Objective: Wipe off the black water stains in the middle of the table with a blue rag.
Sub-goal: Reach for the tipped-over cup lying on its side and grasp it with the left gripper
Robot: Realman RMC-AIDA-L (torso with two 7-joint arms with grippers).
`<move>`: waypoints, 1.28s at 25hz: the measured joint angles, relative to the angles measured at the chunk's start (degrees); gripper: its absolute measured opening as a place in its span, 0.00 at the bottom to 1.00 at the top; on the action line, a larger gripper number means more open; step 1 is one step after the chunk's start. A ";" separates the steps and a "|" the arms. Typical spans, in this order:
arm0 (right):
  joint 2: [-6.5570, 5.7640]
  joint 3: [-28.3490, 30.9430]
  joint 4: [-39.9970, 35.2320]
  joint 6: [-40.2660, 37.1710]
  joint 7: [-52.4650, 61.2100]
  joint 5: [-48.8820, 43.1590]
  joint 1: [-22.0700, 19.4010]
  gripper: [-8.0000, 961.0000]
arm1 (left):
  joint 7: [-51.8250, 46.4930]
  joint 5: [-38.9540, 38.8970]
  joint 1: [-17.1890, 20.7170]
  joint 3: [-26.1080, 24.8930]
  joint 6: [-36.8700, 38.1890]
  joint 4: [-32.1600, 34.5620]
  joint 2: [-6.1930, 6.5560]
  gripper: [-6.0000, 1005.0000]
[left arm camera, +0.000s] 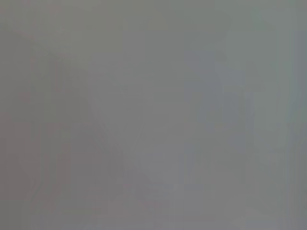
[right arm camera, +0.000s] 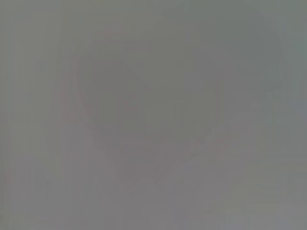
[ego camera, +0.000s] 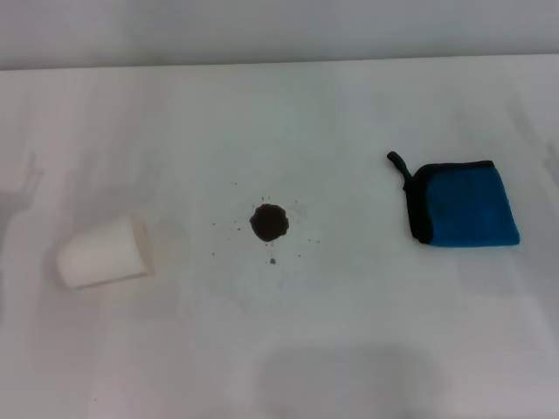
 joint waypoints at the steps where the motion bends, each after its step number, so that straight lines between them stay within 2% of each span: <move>1: 0.01 0.09 0.03 0.02 0.00 0.01 -0.03 0.91 | 0.03 -0.27 -0.03 0.00 -0.01 0.00 -0.03 0.88; 9: 0.05 0.08 0.10 0.25 0.00 -0.04 -0.37 0.91 | 7.31 -0.33 0.57 0.38 -0.07 0.56 -0.07 0.88; 19: 0.13 -0.24 0.62 0.78 0.00 -0.14 -0.34 0.91 | 4.49 -0.18 2.92 0.43 0.43 2.83 -0.02 0.88; 24: 0.15 -0.87 0.66 1.14 0.00 -0.14 -0.18 0.91 | -2.38 3.26 3.55 1.28 0.08 2.09 0.40 0.88; 27: 0.14 -0.89 0.66 1.17 0.00 -0.13 -0.38 0.91 | -10.89 6.49 3.25 1.31 0.01 -0.91 0.86 0.88; 30: 0.14 -0.91 0.66 0.92 0.00 -0.11 -0.45 0.91 | -22.68 11.40 1.57 1.32 0.07 -7.68 1.02 0.88; 32: 0.14 -0.95 0.68 0.93 0.00 -0.11 -0.48 0.91 | -34.33 16.64 -0.70 1.89 0.34 -14.92 1.44 0.88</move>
